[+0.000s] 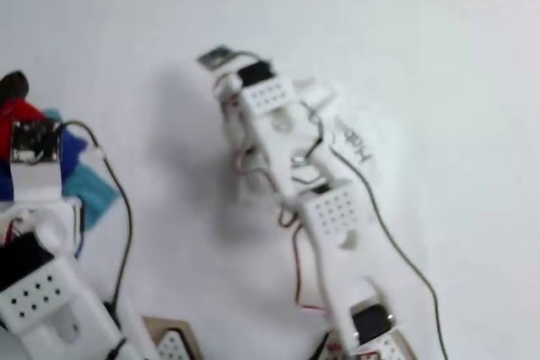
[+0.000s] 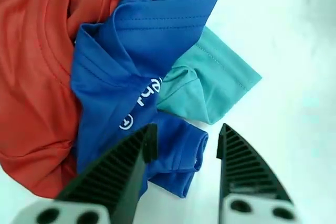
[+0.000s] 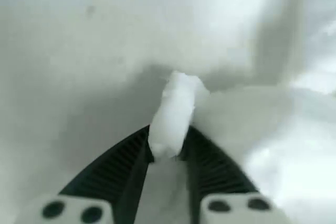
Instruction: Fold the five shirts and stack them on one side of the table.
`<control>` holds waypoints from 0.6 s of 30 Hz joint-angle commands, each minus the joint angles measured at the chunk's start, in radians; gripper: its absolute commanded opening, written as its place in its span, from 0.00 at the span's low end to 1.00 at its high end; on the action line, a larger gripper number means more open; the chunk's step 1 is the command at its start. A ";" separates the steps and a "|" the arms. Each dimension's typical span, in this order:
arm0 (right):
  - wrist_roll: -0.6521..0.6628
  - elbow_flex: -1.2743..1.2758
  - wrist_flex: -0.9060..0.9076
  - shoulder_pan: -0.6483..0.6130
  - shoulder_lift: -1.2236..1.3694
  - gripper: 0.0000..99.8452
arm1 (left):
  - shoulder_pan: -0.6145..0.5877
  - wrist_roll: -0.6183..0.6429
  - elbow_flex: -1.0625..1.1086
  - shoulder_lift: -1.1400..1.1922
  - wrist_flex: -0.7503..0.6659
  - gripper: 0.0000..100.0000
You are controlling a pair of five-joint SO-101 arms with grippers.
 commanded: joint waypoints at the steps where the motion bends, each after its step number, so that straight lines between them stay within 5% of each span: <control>1: -0.003 -0.126 0.061 0.028 -0.004 0.02 | -0.002 0.006 -0.005 -0.015 -0.021 0.21; 9: -0.006 -0.247 0.087 0.019 -0.085 0.02 | -0.002 0.006 -0.004 -0.015 -0.028 0.21; 18: -0.003 -0.153 0.088 -0.015 -0.503 0.02 | 0.043 0.014 -0.005 0.037 -0.089 0.21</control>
